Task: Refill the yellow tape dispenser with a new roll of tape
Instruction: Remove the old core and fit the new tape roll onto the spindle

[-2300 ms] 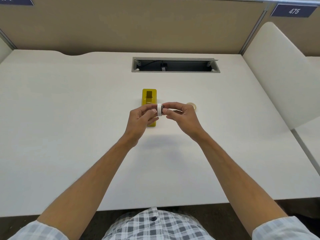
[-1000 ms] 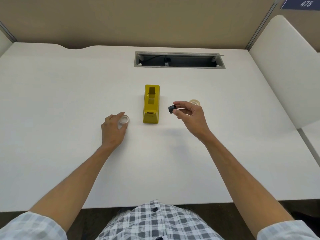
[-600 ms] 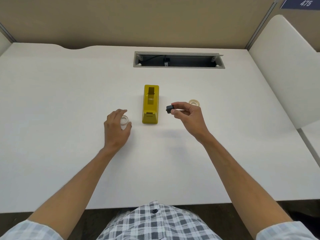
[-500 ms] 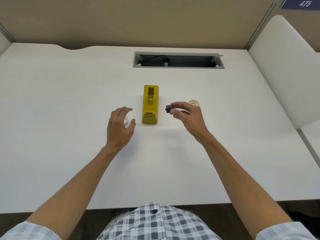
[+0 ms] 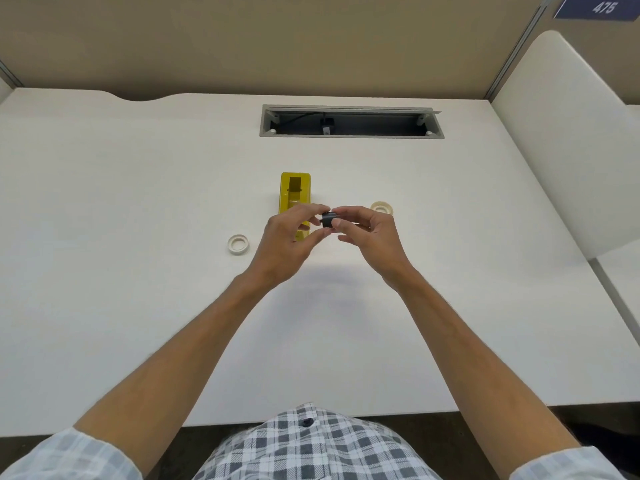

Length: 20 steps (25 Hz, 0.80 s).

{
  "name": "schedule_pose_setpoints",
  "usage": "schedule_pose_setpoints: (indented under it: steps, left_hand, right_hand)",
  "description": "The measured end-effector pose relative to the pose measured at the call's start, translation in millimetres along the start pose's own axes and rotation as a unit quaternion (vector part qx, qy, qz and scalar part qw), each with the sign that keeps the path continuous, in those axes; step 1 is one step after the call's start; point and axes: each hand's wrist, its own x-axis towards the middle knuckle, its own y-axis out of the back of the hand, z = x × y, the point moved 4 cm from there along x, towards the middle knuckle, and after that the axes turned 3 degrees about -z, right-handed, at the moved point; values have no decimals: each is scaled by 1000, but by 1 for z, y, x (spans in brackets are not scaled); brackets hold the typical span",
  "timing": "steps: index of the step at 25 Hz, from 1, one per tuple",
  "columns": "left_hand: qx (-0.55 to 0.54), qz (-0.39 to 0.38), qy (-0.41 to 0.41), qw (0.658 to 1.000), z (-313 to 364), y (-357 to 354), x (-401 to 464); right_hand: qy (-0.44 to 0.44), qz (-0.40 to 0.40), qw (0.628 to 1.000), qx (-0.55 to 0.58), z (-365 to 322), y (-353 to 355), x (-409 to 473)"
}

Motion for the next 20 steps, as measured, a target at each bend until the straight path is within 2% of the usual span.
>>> schedule_pose_setpoints:
  steps: [5,8,10,12,16,20]
  left_hand:
    - [-34,12,23,999,-1,-6,4]
    - [-46,16,49,998,-4,-8,6]
    - [-59,19,64,996,-7,-8,7]
    - [-72,25,72,994,-9,-9,8]
    - [-101,29,95,990,-14,-12,9]
    - [-123,33,111,986,-18,-13,11]
  right_hand:
    - [-14,5,1000,6,10,8,8]
    - [-23,74,991,-106,23,30,21]
    - [-9,112,959,-261,32,48,32]
    - [-9,114,914,-390,41,64,43]
    - [-34,98,857,-504,57,85,65]
    - [-73,40,807,-584,67,89,84]
